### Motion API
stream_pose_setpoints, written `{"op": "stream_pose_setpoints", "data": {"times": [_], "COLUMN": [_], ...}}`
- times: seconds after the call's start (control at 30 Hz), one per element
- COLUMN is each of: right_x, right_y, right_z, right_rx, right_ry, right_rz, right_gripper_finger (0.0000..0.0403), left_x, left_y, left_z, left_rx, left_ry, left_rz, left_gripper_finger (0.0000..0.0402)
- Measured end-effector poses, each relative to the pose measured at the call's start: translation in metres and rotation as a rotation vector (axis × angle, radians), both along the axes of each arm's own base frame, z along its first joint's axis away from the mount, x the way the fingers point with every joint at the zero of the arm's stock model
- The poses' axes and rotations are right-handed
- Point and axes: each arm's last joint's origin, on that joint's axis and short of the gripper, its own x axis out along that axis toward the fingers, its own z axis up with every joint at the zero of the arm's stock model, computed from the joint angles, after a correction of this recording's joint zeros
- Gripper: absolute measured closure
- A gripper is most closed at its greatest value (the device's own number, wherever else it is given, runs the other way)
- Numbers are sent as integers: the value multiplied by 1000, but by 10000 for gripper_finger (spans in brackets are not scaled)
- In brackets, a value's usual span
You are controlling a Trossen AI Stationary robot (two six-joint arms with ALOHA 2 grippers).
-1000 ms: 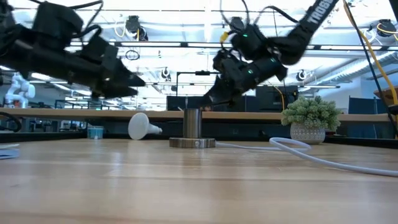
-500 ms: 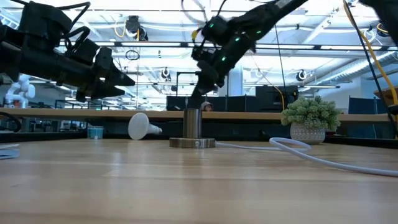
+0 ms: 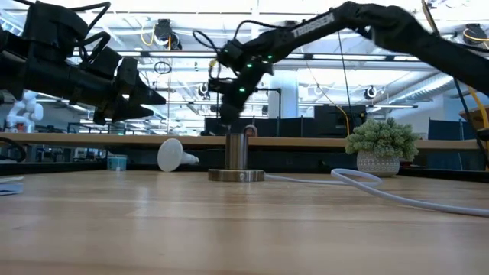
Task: Screw lightbulb
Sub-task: Insert the lightbulb into the lamp
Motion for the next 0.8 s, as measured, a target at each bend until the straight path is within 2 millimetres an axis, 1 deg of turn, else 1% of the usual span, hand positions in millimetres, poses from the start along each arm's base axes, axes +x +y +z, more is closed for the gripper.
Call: {"op": "stream_pose_setpoints", "data": {"times": [0.07, 0.17, 0.27, 0.37, 0.4, 0.47, 0.53, 0.63, 0.73, 0.77, 0.8], "right_x": [13, 25, 35, 42, 43, 46, 46, 46, 45, 44, 43], "right_y": [-5, -13, -19, -23, -23, -23, -22, -22, -25, -26, -27], "right_z": [0, -12, -26, -26, -26, -28, -30, -30, -30, -30, -31], "right_rx": [-45, -83, -94, -71, -66, -50, -26, 41, 176, 216, 231], "right_ry": [-73, -123, -206, -347, -368, -397, -404, -450, -510, -520, -523], "right_rz": [16, 19, -50, -103, -108, -107, -123, -177, -227, -234, -235], "right_gripper_finger": [143, 139, 150, 169, 178, 201, 232, 295, 370, 386, 393], "left_x": [0, 0, 0, 0, 0, 0, 1, 2, 2, 2, 1], "left_y": [0, 0, 0, 0, 0, 0, -1, -2, -3, -2, -1], "left_z": [0, 0, -1, -1, -1, -1, 2, 9, 14, 14, 14], "left_rx": [1, 2, 2, 2, 1, -1, -1, 3, 16, 20, 23], "left_ry": [1, 5, 9, 10, 9, 5, -22, -95, -147, -143, -138], "left_rz": [0, 0, 0, 0, 0, -2, -27, -85, -118, -99, -61], "left_gripper_finger": [113, 113, 113, 113, 113, 113, 113, 113, 113, 113, 113]}}
